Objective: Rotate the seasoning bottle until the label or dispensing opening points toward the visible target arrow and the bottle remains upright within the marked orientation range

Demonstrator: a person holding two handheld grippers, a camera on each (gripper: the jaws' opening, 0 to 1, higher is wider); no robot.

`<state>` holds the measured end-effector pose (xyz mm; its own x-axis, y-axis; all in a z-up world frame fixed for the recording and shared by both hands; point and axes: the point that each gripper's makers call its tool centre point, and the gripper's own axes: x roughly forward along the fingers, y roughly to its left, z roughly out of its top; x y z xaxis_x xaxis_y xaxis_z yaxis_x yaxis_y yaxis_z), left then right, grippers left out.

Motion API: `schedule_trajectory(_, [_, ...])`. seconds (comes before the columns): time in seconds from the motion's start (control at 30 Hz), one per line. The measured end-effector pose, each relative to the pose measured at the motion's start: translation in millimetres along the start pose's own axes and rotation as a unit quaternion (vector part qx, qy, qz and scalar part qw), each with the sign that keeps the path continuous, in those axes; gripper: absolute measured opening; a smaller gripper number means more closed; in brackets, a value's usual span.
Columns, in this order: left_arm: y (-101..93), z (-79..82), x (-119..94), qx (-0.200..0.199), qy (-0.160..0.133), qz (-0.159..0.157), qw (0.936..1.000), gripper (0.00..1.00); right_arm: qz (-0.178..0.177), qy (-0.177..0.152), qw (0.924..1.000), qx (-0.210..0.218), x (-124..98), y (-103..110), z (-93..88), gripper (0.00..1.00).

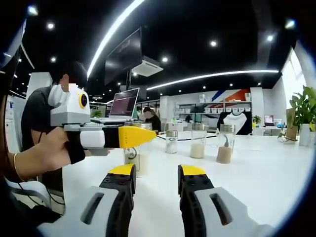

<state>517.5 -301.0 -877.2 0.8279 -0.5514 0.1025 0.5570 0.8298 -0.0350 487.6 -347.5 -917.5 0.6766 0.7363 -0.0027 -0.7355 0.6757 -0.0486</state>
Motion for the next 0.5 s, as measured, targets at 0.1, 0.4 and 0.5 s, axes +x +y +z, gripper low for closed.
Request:
schedule_trajectory(0.1, [2.6,-0.6,-0.8,0.014,0.007,0.003,0.9999,0.37,0.001,0.003,1.0000,0.009,1.3,-2.5,-2.4,0.31])
schedule_trajectory(0.4, [6.8,-6.9,-3.6,0.010,0.016,-0.002,0.9998,0.37,-0.004,0.008,0.9999,0.007,-0.3,-6.0,-3.0,0.31])
schedule_trajectory(0.5, [6.1,-11.7,-3.4,0.006,0.020,-0.004,0.9998,0.37,-0.006,0.009,0.9999,0.012,1.9,-7.3,-3.5,0.31])
